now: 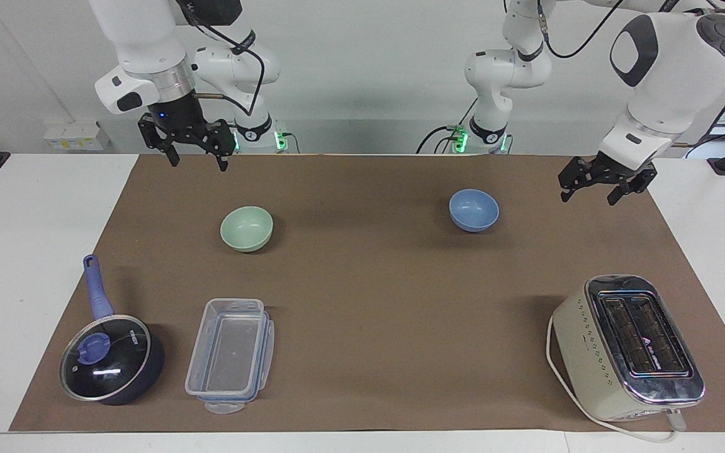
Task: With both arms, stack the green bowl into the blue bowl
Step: 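Reach the left gripper down to the rim of the blue bowl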
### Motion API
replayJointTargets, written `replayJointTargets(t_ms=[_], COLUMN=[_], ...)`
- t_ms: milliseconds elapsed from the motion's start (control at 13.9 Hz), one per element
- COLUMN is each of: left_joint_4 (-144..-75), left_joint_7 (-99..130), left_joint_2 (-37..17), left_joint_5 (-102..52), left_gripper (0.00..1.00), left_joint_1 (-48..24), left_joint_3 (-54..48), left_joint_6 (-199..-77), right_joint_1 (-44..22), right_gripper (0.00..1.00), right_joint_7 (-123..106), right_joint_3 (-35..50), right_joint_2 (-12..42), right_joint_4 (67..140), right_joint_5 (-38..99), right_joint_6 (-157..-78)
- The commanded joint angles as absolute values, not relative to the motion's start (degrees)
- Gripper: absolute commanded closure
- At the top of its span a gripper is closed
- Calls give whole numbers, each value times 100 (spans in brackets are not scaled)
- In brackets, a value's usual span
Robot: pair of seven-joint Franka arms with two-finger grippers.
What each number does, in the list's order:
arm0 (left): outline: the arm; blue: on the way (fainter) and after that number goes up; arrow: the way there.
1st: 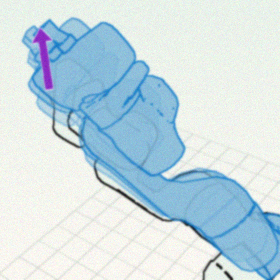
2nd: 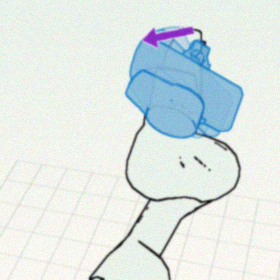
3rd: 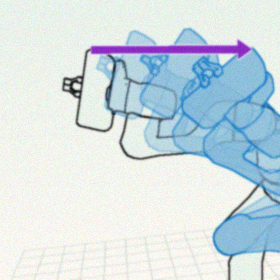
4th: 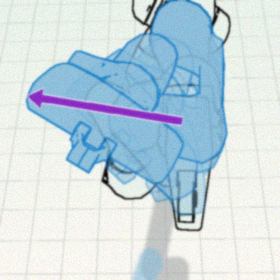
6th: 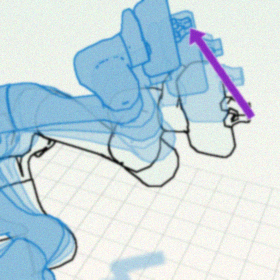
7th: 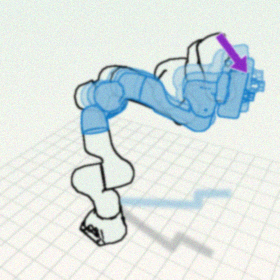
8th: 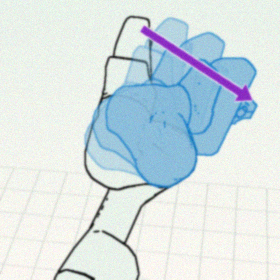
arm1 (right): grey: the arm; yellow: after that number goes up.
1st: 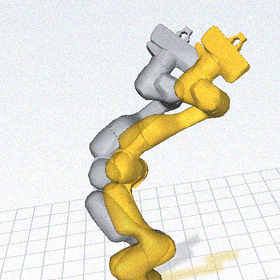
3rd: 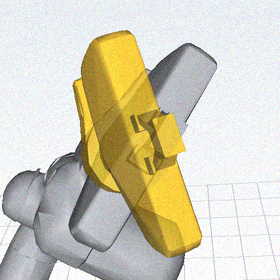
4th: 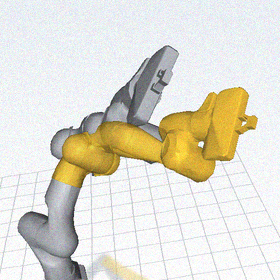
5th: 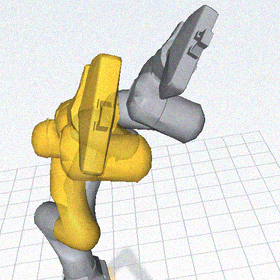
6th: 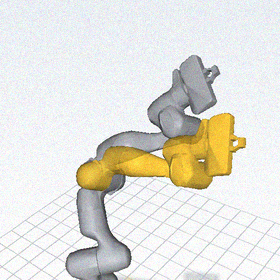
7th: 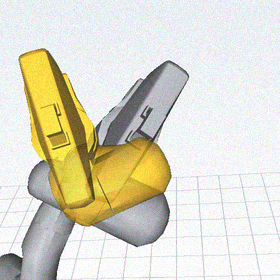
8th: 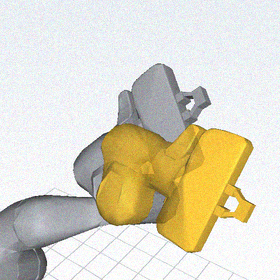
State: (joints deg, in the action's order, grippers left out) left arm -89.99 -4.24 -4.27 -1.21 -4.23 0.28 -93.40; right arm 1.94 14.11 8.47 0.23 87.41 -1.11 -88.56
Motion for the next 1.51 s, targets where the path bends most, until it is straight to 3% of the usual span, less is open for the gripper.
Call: replayJointTargets(t_ms=[0, 215, 718, 1077, 1435], left_joint_4=[-9034, -9079, -10036, -11730, -12522], left_joint_7=[-510, -492, -510, -501, -492], left_joint_2=[-308, -281, 158, 974, 1054], left_joint_5=[-35, -35, -44, -44, -53], left_gripper=[0, 0, 0, 0, 0], left_joint_1=[-518, -554, -729, -931, -975], left_joint_3=[62, 44, -9, -9, -18], left_joint_6=[-9272, -9255, -9544, -10571, -10976], right_joint_1=[255, 255, 255, 281, 290], right_gripper=[0, 0, 0, 0, 0], right_joint_7=[1459, 1485, 1450, 1459, 1442], right_joint_3=[879, 879, 879, 879, 879], right_joint_2=[-62, -53, -53, -44, -44], right_joint_4=[8815, 8815, 8815, 8807, 8807], right_joint_5=[-35, -9, 0, 44, 44], right_joint_6=[-8807, -8807, -8815, -8807, -8815])
